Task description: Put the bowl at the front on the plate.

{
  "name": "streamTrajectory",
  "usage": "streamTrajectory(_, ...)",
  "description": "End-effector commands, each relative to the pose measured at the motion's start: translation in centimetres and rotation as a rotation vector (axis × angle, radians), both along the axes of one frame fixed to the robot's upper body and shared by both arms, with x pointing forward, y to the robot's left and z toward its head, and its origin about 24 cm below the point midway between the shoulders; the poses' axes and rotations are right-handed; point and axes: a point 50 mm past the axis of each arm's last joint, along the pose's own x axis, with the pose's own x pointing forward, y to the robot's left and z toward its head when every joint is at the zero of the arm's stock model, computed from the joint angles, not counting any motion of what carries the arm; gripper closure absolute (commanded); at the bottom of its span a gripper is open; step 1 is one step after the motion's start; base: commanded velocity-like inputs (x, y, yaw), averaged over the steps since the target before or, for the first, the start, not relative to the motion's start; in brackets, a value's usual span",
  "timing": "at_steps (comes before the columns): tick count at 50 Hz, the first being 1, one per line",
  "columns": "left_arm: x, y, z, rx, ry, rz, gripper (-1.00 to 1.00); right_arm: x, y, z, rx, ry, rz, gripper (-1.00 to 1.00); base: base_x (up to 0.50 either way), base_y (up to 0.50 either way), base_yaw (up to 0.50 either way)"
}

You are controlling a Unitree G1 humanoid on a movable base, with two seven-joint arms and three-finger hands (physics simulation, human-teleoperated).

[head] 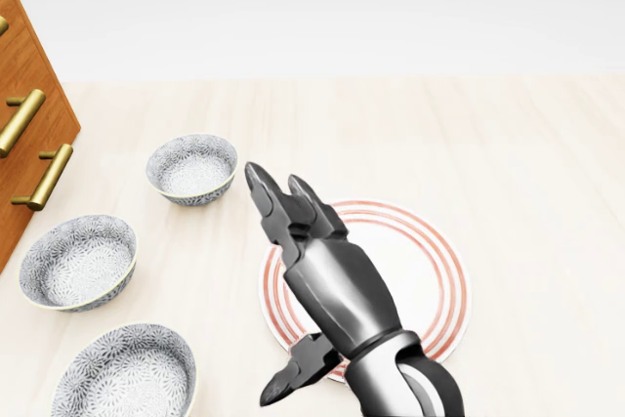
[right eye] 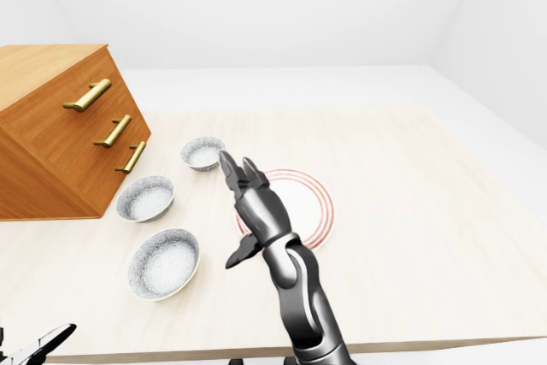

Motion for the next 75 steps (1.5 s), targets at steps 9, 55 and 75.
streamTrajectory(9,-0.1,0.1,0.2,0.000,-0.016,0.004,-1.00,-1.3,2.4,1.1,-0.653,-0.023,0.013,-1.00,0.00,0.00,0.00)
streamTrajectory(55,-0.1,0.0,0.3,0.001,-0.019,0.001,-1.00,-2.1,1.9,0.8,-0.817,0.006,-0.080,-1.00,0.00,0.00,0.00)
streamTrajectory(75,-0.1,0.1,0.3,0.004,-0.018,0.009,-1.00,-3.6,4.4,1.2,-0.808,-0.057,0.019,-1.00,0.00,0.00,0.00)
